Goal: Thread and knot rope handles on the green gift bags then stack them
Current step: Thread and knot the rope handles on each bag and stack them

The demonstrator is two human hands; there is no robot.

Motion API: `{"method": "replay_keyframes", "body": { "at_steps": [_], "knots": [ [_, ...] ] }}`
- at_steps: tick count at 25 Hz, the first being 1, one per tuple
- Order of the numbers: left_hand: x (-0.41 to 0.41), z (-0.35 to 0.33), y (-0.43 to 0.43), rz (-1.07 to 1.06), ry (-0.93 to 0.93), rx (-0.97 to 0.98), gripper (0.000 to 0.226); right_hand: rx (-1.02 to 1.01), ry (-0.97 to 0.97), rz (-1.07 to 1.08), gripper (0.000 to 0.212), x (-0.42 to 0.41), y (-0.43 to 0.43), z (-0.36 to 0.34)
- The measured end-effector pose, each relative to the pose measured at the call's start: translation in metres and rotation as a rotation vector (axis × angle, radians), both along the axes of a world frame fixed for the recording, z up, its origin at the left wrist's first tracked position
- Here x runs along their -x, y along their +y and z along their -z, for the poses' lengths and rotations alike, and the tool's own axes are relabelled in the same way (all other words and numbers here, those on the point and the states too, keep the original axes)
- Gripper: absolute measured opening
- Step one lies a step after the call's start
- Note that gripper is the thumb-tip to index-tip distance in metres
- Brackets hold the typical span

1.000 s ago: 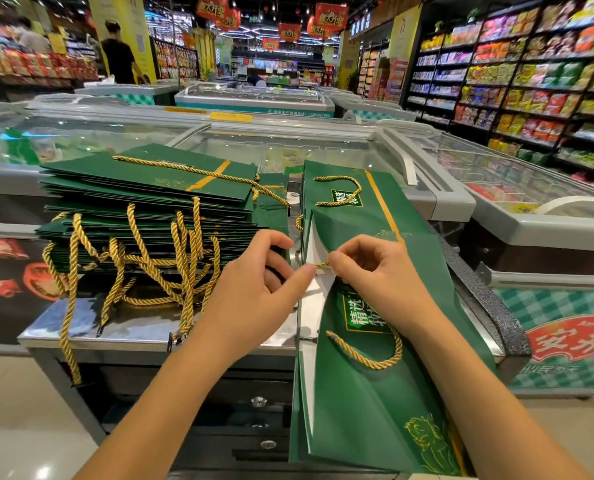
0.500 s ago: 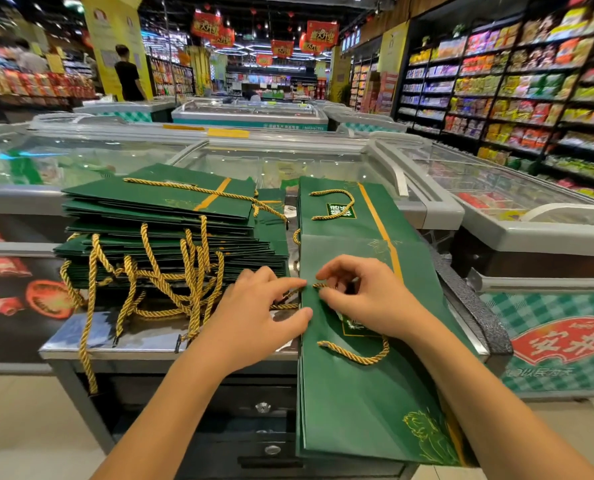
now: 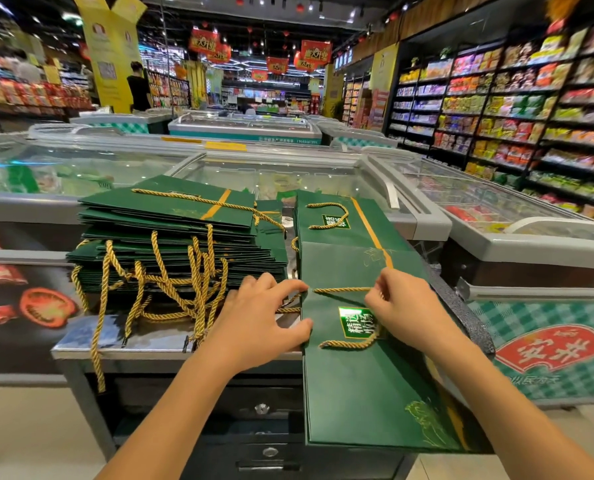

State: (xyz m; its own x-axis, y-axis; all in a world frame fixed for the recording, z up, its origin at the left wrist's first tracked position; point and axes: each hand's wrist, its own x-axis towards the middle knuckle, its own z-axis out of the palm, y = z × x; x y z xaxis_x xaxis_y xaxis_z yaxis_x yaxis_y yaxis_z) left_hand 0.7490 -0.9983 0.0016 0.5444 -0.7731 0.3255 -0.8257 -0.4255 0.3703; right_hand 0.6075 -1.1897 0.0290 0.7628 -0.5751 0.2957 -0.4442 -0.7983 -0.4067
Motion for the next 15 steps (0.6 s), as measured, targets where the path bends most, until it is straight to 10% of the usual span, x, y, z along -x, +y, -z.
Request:
{"method": "replay_keyframes", "body": {
  "at_steps": [9,15],
  "knots": [
    [0.0,0.002,-0.001,-0.005,-0.029,0.018,0.052,-0.369,-0.302,0.069,0.017,0.02,-0.023,-0.002],
    [0.001,0.002,0.0,-0.018,0.003,0.009,0.059,-0.227,-0.064,0.043,0.027,0.036,-0.024,-0.002]
  ]
}}
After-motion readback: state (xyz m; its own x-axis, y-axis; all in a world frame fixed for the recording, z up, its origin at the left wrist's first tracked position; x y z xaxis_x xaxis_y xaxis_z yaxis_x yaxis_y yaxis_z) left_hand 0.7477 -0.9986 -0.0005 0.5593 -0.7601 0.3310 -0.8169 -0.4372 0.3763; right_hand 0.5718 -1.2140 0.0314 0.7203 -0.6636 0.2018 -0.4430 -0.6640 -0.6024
